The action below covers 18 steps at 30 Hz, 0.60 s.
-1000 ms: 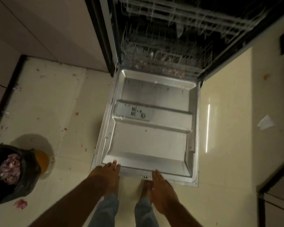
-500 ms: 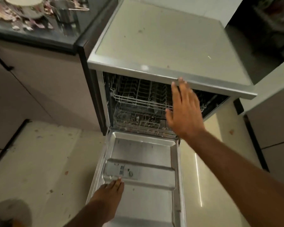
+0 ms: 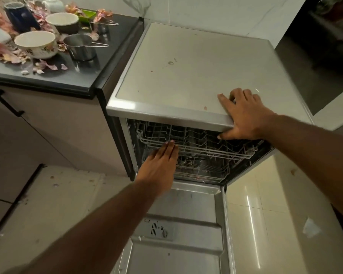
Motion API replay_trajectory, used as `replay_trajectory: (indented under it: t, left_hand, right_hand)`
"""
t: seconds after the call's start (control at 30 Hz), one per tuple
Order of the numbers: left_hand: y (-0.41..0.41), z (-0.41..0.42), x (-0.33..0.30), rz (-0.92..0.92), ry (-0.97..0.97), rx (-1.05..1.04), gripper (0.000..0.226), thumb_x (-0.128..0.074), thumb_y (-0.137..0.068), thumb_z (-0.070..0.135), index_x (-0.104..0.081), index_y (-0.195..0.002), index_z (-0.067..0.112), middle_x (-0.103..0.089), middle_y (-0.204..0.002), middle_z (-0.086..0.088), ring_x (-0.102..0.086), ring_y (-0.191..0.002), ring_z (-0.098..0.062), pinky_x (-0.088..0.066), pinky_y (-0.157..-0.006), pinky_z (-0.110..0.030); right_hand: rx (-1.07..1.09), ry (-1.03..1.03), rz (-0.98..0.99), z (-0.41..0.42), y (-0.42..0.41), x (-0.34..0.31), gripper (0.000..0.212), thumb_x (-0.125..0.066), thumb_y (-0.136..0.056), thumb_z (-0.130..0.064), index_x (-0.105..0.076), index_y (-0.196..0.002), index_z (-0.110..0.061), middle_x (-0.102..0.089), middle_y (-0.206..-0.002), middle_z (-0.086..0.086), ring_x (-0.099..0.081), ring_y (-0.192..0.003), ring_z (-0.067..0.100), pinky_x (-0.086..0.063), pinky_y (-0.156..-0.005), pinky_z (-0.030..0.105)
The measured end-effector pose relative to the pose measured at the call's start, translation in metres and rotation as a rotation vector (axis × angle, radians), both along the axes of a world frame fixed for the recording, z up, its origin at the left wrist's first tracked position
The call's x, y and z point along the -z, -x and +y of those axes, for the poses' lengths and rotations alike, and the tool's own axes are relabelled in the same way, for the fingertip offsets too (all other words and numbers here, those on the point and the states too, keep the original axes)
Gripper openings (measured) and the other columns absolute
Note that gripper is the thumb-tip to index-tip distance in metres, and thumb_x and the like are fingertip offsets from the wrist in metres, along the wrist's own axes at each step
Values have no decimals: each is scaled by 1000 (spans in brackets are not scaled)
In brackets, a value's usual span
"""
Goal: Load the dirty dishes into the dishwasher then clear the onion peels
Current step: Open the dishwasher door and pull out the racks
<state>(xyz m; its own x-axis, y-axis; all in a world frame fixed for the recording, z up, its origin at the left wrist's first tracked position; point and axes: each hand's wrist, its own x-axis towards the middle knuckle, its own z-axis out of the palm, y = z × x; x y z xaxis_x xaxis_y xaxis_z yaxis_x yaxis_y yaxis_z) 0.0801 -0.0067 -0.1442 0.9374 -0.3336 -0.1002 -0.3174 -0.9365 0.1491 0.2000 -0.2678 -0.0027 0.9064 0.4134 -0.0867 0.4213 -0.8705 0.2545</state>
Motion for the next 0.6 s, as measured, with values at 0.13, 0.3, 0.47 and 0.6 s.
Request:
replay_trajectory:
  t: [0.13, 0.3, 0.47, 0.6]
  left_hand:
    - [-18, -7, 34, 142, -47, -28, 88, -48, -104, 17, 18, -161, 14, 23, -169, -7, 17, -158, -25, 1, -130, -46]
    - [-26, -37, 79, 274, -72, -4, 83, -56, -102, 21, -2, -165, 10, -5, -173, -12, -5, -160, -27, -11, -130, -44]
    - [-49, -75, 124, 337, -65, 31, 81, -61, -98, 18, -15, -163, 6, -20, -169, -15, -18, -157, -31, -19, -128, -44]
    - [-81, -91, 163, 402, -128, 38, 85, -65, -95, 22, -17, -163, 5, -22, -168, -16, -22, -155, -33, -25, -126, -45]
  right_hand:
    - [-42, -149, 28, -16, -11, 19, 131, -61, -65, -90, -6, -164, -25, -20, -152, 8, -21, -143, 33, -13, -123, 53]
    - [-78, -211, 76, -22, -20, 20, 133, -58, -63, -93, -5, -165, -25, -12, -166, 4, -16, -154, 29, -11, -127, 55]
    - [-81, -248, 63, -23, -20, 23, 130, -56, -64, -92, -10, -165, -25, -15, -167, 3, -19, -154, 28, -13, -127, 52]
    - [-85, -255, 59, -26, -21, 25, 129, -57, -64, -89, -12, -165, -23, -18, -167, 5, -19, -154, 27, -16, -126, 53]
